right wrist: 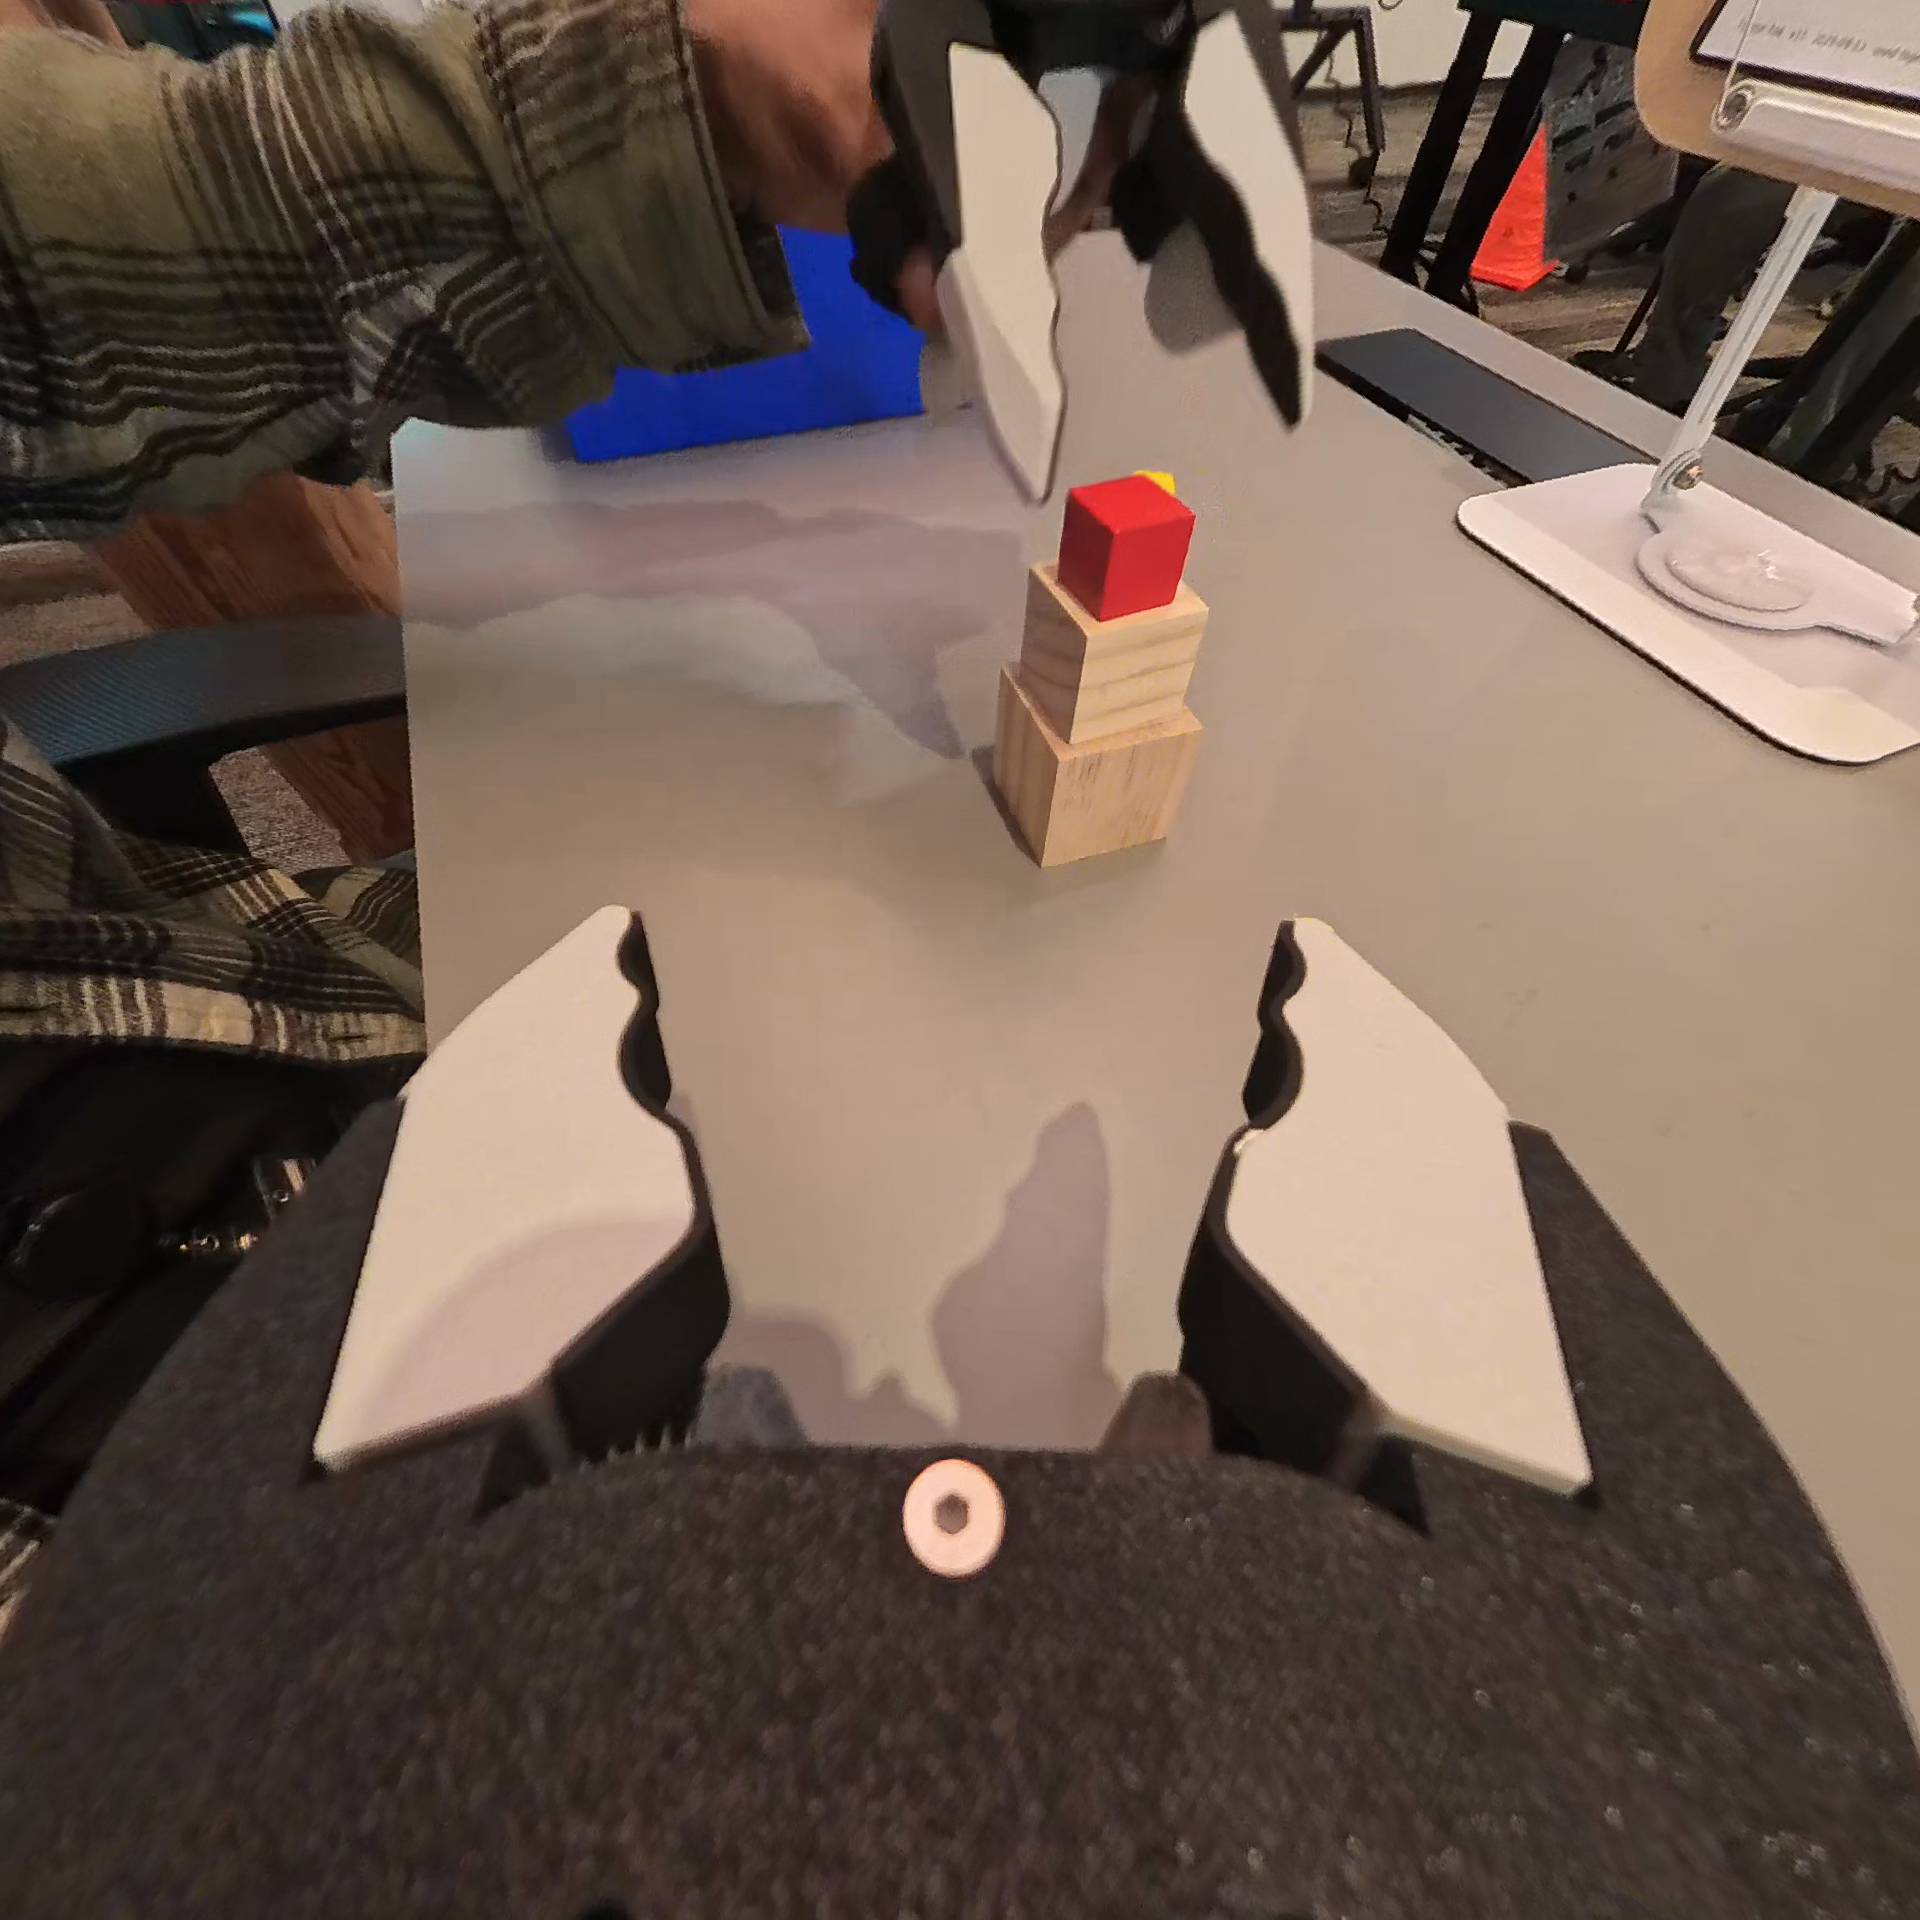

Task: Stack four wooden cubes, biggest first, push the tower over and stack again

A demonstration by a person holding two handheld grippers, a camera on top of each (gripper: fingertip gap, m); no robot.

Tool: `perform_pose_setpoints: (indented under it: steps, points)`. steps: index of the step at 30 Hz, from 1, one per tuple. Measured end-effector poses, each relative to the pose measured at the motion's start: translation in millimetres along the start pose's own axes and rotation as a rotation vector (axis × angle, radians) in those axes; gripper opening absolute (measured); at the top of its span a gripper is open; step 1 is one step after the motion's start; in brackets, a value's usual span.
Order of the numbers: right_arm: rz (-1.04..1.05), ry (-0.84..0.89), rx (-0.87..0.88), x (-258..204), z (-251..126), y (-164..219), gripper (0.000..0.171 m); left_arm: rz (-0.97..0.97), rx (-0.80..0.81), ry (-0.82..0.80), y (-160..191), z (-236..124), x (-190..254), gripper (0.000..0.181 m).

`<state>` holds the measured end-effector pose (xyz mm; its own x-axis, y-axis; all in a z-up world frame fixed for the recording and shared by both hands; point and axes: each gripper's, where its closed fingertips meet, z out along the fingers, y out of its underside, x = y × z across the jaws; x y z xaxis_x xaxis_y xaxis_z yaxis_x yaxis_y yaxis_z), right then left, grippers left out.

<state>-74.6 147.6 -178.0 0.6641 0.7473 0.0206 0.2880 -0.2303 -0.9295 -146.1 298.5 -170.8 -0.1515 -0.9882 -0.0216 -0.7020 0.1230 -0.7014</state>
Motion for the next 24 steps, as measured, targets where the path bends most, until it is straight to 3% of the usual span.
perform_pose_setpoints:
  steps: [5,8,15,24]
  points:
    - [0.000,-0.003,0.001,0,0,0,0.109,-0.233,-0.066,-0.422,43,-58,-89,0.088]
    - [0.000,-0.008,-0.004,-1,2,1,0.109,-0.388,-0.141,-0.551,81,-76,-119,0.080]
    - [-0.001,-0.005,-0.007,-1,2,1,0.108,-0.662,-0.230,-0.568,138,-60,-139,0.068]
    - [0.012,-0.004,-0.012,2,2,5,0.108,-0.721,-0.310,-0.546,168,-27,-142,0.062]
